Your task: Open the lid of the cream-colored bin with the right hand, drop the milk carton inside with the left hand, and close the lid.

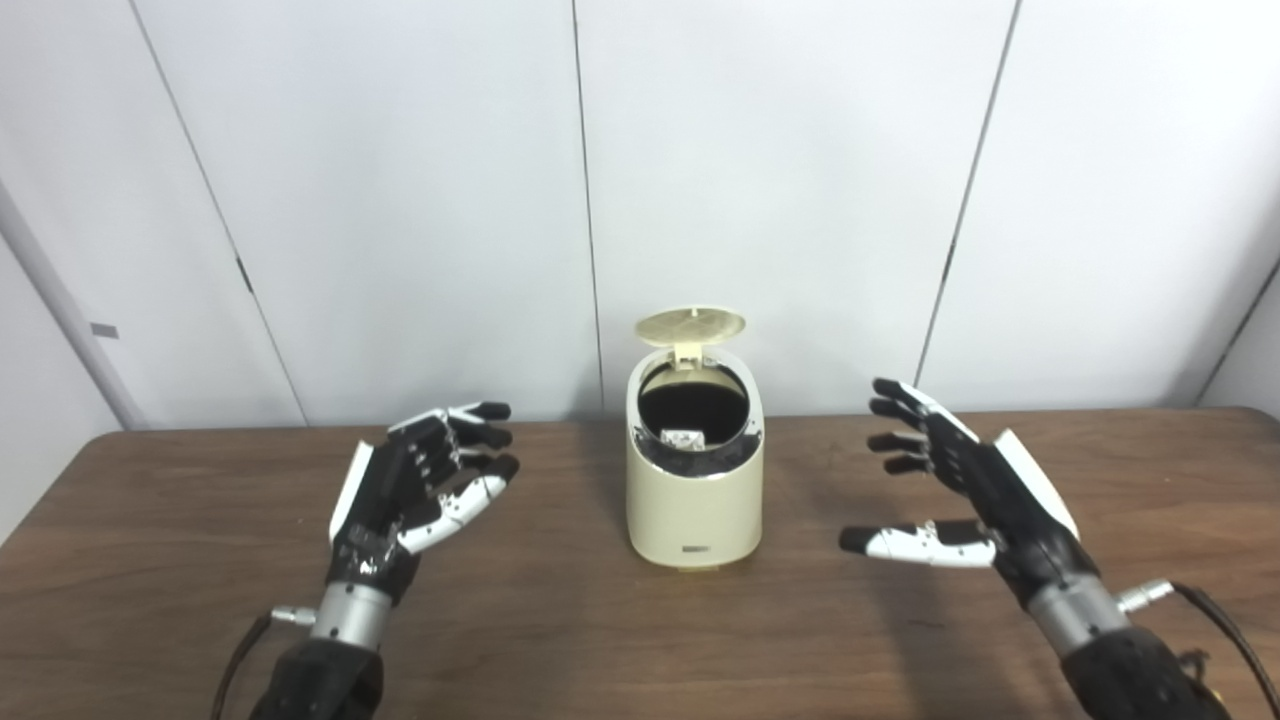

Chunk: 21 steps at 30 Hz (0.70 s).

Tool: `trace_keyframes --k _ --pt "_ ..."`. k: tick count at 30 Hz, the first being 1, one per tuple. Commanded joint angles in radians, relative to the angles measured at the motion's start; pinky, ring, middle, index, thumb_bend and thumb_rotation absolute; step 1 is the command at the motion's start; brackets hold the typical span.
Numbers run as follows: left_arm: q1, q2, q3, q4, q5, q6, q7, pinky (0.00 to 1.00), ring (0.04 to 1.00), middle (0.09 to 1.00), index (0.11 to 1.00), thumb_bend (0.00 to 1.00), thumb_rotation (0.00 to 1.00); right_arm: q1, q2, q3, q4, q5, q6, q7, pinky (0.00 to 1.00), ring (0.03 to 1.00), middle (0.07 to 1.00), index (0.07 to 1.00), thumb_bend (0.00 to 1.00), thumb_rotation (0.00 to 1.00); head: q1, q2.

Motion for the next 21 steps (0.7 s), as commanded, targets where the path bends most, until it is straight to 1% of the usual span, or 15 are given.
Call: trace_keyframes --k 1,2,5,9,13,15,17,19,21 --pt "0.001 -0.016 0.020 -0.018 0.014 -0.043 -0.003 0.55 0.654 0.726 0.714 0.59 0.09 -0.076 -0.019 -0.002 -0.020 -0.004 -0.007 0.006 0.68 0.772 0.877 0.889 0.70 0.23 0.003 0.001" --pt "0.009 -0.027 0.026 -0.018 0.012 -0.041 -0.004 0.53 0.636 0.717 0.728 0.60 0.09 -0.088 -0.019 -0.002 -0.018 -0.002 0.001 0.011 0.67 0.770 0.888 0.887 0.70 0.23 0.004 0.001" --pt "0.040 -0.051 0.041 -0.013 -0.016 -0.033 -0.030 0.51 0.620 0.708 0.741 0.60 0.08 -0.138 -0.014 0.002 -0.014 0.001 0.028 0.025 0.65 0.770 0.893 0.884 0.70 0.23 0.003 0.000" --pt "0.071 -0.073 0.049 0.019 -0.005 -0.071 -0.051 0.44 0.558 0.656 0.732 0.60 0.06 -0.209 -0.022 0.018 0.012 -0.015 0.020 0.036 0.62 0.771 0.872 0.875 0.71 0.24 0.000 -0.003" --pt "0.100 -0.094 0.051 0.058 0.006 -0.101 -0.064 0.38 0.495 0.599 0.697 0.60 0.03 -0.276 -0.019 0.046 0.011 -0.077 0.059 0.039 0.63 0.788 0.874 0.867 0.70 0.27 -0.002 -0.006" --pt "0.108 -0.097 0.048 0.074 0.020 -0.109 -0.067 0.37 0.476 0.580 0.682 0.59 0.04 -0.297 -0.019 0.057 0.014 -0.097 0.068 0.042 0.65 0.798 0.875 0.856 0.67 0.29 -0.004 -0.009" --pt "0.112 -0.097 0.040 0.114 0.040 -0.141 -0.076 0.37 0.471 0.572 0.671 0.59 0.04 -0.329 -0.015 0.072 0.030 -0.114 0.072 0.045 0.65 0.802 0.869 0.843 0.67 0.31 -0.006 -0.011" --pt "0.115 -0.099 0.037 0.142 0.051 -0.158 -0.083 0.37 0.472 0.570 0.663 0.59 0.04 -0.360 -0.013 0.089 0.042 -0.135 0.083 0.052 0.65 0.810 0.857 0.827 0.67 0.34 -0.008 -0.014" --pt "0.115 -0.104 0.037 0.161 0.058 -0.165 -0.086 0.39 0.490 0.580 0.660 0.61 0.06 -0.392 -0.013 0.110 0.059 -0.151 0.092 0.066 0.70 0.834 0.858 0.821 0.67 0.37 -0.013 -0.018"
